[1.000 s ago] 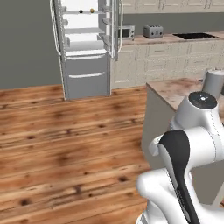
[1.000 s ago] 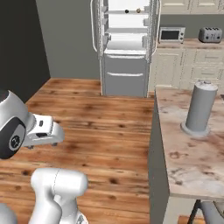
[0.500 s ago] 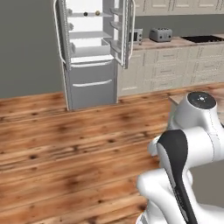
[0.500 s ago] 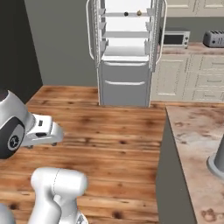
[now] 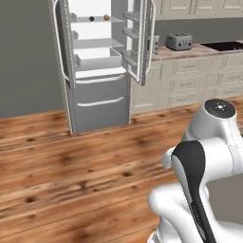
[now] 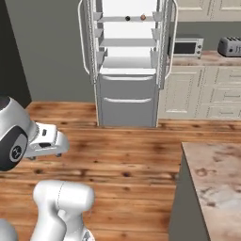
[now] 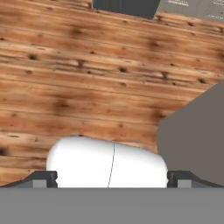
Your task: Gather the onion and avocado from the fridge and place them on a tray on the dining counter. Then gather the fishs from the fridge and place them on the other tray.
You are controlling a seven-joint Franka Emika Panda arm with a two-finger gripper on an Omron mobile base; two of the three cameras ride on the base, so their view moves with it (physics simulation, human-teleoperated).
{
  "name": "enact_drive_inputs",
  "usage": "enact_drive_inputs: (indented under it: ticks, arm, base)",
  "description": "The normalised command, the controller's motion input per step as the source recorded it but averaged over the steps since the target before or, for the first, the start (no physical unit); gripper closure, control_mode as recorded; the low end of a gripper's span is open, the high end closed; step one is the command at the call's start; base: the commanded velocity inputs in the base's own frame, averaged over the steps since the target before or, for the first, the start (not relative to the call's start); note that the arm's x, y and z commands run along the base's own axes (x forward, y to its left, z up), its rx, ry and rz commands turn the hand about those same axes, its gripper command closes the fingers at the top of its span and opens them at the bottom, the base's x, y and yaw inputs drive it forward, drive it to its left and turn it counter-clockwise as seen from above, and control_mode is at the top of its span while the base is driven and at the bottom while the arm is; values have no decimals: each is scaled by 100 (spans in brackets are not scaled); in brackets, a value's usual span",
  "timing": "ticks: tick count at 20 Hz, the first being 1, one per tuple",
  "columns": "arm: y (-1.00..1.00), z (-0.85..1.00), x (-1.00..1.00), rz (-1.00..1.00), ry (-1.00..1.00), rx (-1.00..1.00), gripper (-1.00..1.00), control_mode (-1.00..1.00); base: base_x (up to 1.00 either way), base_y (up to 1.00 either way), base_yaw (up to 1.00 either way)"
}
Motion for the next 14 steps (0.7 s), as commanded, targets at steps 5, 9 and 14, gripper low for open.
enact_drive_inputs:
  ticks: [5,9,14]
  arm:
    - [0,0,0,0,0,0,-100,100]
    - [0,0,0,0,0,0,-100,100]
    - [0,0,0,0,0,0,-100,100]
  base:
    - [100,-5,-4]
    - [100,-15,0]
    - [100,-18,0]
